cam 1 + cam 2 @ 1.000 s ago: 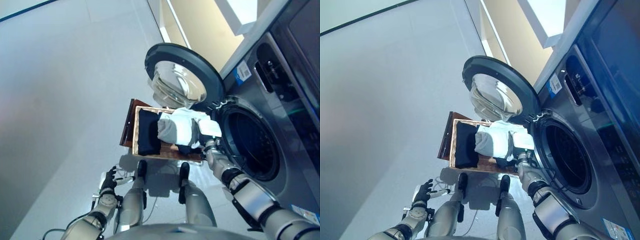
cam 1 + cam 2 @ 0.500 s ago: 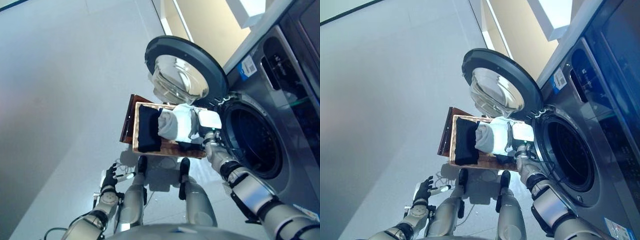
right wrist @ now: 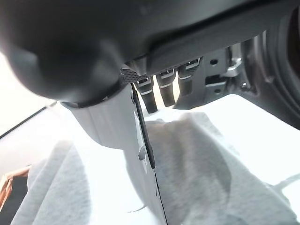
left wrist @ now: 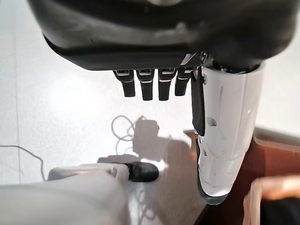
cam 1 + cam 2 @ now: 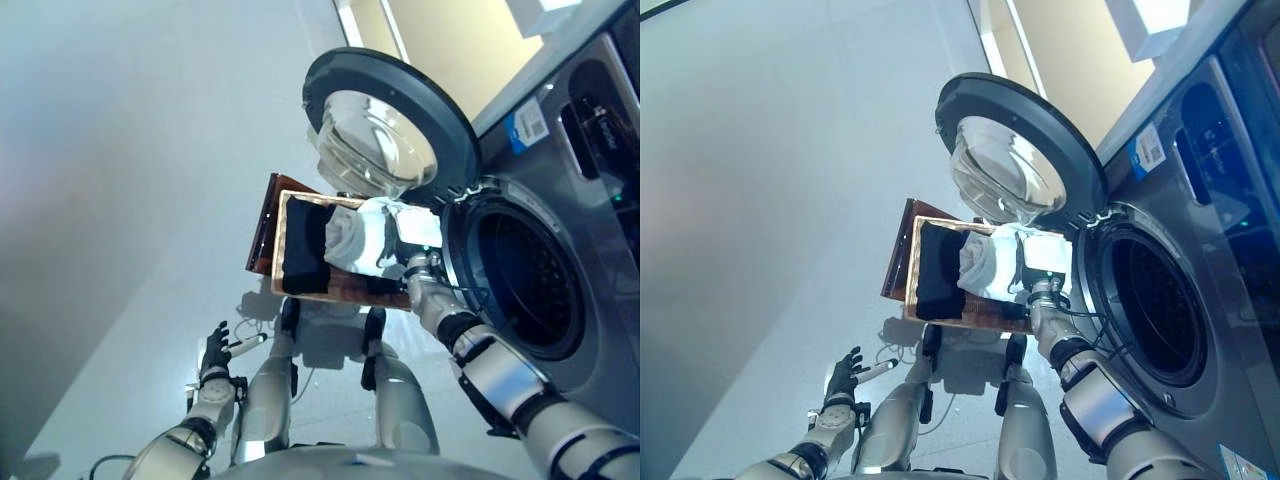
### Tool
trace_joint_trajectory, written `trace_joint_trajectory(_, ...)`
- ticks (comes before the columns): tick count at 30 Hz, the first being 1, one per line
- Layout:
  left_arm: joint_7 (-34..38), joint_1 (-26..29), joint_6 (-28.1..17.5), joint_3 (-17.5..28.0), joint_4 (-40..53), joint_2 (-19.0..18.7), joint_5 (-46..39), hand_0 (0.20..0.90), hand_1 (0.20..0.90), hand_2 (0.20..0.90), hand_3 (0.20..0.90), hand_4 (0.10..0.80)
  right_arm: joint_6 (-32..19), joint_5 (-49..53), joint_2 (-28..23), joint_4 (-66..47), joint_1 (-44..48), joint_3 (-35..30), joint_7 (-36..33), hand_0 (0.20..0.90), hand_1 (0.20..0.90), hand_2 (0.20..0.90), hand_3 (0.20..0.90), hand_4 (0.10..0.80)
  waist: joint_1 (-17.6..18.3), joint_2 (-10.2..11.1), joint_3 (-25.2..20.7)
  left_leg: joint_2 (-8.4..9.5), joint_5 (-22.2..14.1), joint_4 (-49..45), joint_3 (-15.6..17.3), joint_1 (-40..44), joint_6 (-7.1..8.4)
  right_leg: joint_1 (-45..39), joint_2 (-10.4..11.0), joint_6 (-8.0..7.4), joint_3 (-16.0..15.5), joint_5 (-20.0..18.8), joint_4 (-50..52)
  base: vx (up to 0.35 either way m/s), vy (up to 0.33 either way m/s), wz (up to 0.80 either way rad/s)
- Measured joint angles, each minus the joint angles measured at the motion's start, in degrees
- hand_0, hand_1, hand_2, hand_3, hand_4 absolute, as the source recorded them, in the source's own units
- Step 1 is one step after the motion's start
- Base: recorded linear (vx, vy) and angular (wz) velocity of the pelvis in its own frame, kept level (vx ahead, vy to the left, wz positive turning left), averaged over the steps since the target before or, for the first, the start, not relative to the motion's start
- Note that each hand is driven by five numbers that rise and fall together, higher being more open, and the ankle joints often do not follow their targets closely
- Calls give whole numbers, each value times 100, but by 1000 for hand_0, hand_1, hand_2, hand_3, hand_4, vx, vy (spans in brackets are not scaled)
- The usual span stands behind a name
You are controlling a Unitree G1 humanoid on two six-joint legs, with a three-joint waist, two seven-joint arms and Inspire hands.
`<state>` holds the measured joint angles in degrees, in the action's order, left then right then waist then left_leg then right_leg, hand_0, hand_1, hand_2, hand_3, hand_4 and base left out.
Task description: Pick up the clothes and place them into the washing machine
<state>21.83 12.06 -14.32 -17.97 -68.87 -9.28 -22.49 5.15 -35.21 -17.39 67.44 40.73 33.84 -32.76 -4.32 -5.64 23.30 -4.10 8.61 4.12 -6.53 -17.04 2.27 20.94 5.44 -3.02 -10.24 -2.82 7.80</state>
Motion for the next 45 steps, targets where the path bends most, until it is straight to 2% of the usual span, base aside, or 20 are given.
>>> trace_joint_trajectory(5,-1,12,-136,99,336,-39,-107,900,900,900,900,800,-1,42,-61,224,240,3,1,900,900,900,900,800,-149,-47,115,24,52,2,-34,-153,1,178,28,2,-15,8,92,-4,12,4)
trace_joint_trajectory(19,-32,-28,-380,230,1228,-90,-725,900,900,900,900,800,101,152,-181,602,713,38,-73,900,900,900,900,800,-180,-146,352,133,188,0,-163,-553,-22,616,174,-33,-119,47,324,-15,24,6)
trace_joint_trajectory(24,-62,-61,-470,415,1493,-95,-928,900,900,900,900,800,100,203,-261,766,913,29,-141,900,900,900,900,800,-144,-255,455,204,250,6,-110,-679,-44,886,263,-45,-35,78,550,-28,41,-3)
trace_joint_trajectory(30,-61,-79,-482,438,1592,-115,-1000,900,900,900,900,800,91,206,-279,804,1016,-5,-228,900,900,900,900,800,-140,-268,463,238,286,13,-21,-788,-47,1183,281,-48,162,106,779,-18,32,-9)
trace_joint_trajectory(38,-75,-195,-490,435,2138,-142,-1046,900,900,900,900,800,78,239,-316,817,1154,-5,-226,900,900,900,900,800,-124,-309,494,274,328,32,4,-905,-44,1396,321,-70,227,131,912,-9,8,-2)
trace_joint_trajectory(45,-166,-347,-502,391,2704,-211,-1078,900,900,900,900,800,-153,372,-534,822,1534,27,-247,900,900,900,900,800,-109,-296,478,308,398,5,3,-1453,-59,2032,356,-67,274,141,1081,1,3,2)
